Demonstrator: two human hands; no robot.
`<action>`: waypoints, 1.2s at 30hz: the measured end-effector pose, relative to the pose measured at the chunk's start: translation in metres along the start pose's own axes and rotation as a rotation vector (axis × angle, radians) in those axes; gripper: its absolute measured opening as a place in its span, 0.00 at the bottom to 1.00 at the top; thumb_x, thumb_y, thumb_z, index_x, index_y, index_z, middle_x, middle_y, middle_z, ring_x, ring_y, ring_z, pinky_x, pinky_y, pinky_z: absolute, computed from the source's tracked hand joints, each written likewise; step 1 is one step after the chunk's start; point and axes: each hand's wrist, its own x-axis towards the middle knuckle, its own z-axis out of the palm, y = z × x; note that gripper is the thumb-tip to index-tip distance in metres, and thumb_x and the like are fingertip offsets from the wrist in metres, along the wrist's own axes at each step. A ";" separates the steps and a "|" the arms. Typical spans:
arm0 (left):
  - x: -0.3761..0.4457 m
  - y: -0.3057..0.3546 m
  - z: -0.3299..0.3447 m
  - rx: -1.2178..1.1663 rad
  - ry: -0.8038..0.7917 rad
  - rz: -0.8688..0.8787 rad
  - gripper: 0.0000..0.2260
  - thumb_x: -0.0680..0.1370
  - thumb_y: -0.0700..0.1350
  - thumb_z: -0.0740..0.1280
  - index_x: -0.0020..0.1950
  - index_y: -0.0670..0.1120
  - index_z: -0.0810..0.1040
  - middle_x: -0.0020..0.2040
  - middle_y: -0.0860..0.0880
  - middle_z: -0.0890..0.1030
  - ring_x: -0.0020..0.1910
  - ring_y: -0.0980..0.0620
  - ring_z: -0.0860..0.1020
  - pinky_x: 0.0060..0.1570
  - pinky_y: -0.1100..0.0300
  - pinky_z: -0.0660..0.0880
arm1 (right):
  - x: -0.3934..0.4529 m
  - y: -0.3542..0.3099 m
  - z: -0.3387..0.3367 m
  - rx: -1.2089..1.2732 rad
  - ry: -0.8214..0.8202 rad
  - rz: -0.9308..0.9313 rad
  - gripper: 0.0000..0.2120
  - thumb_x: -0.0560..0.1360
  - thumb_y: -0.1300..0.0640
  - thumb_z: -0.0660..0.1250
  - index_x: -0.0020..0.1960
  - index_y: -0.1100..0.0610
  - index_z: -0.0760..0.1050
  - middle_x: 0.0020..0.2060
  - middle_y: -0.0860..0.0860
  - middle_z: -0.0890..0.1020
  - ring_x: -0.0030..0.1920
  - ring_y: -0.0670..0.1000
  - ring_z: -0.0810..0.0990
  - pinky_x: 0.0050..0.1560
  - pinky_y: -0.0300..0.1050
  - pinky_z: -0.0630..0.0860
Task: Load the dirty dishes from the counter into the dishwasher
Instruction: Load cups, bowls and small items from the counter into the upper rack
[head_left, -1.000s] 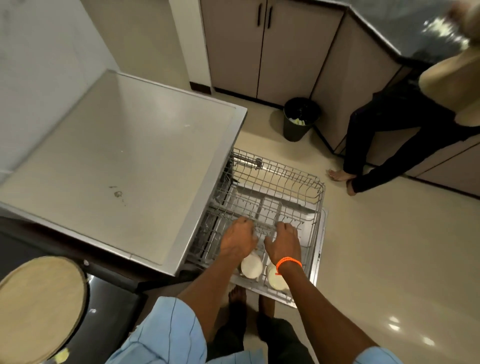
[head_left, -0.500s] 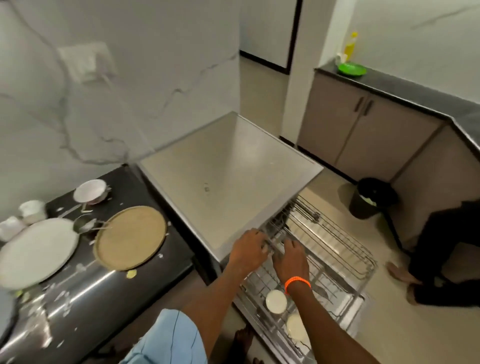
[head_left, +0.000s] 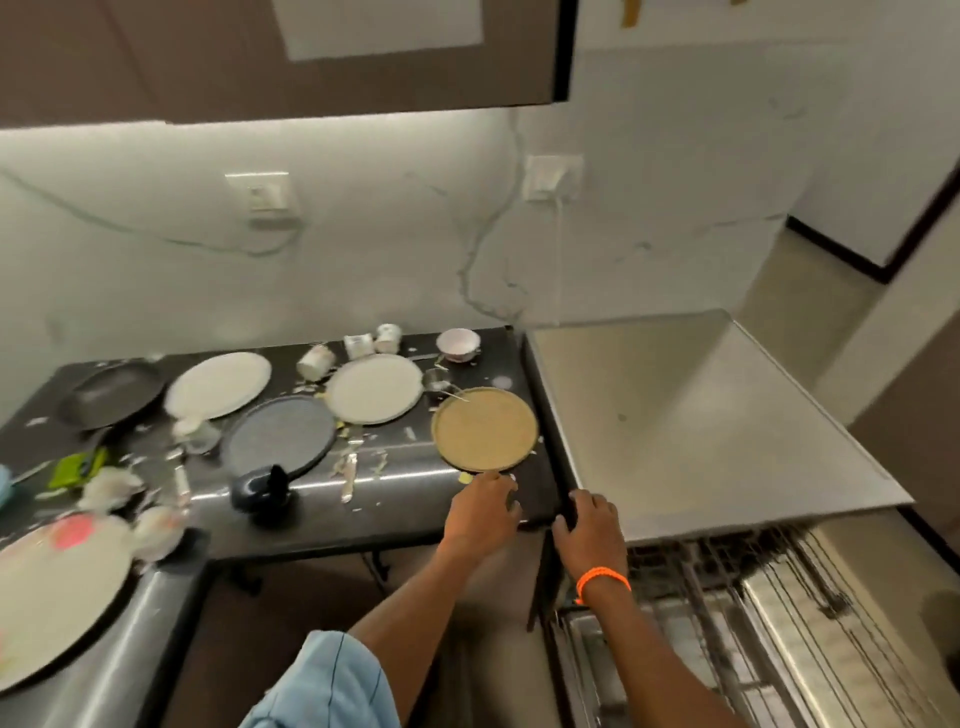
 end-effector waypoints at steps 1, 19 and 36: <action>-0.005 -0.015 -0.009 0.002 0.029 -0.023 0.09 0.78 0.49 0.64 0.55 0.49 0.80 0.57 0.50 0.79 0.55 0.47 0.79 0.49 0.53 0.75 | 0.002 -0.015 0.007 0.008 -0.015 -0.032 0.21 0.75 0.54 0.69 0.66 0.58 0.74 0.60 0.56 0.77 0.63 0.57 0.72 0.61 0.52 0.74; -0.062 -0.246 -0.128 -0.028 0.274 -0.303 0.16 0.78 0.51 0.67 0.65 0.51 0.79 0.62 0.52 0.78 0.61 0.51 0.77 0.60 0.55 0.74 | -0.021 -0.220 0.128 0.066 -0.156 -0.360 0.16 0.74 0.53 0.72 0.60 0.56 0.77 0.56 0.53 0.79 0.59 0.54 0.76 0.58 0.48 0.76; -0.062 -0.323 -0.129 -0.014 0.360 -0.547 0.12 0.79 0.51 0.67 0.61 0.50 0.80 0.58 0.52 0.78 0.58 0.52 0.78 0.59 0.57 0.75 | 0.033 -0.274 0.188 0.011 -0.339 -0.514 0.12 0.75 0.52 0.67 0.58 0.52 0.76 0.52 0.50 0.79 0.56 0.52 0.75 0.54 0.47 0.77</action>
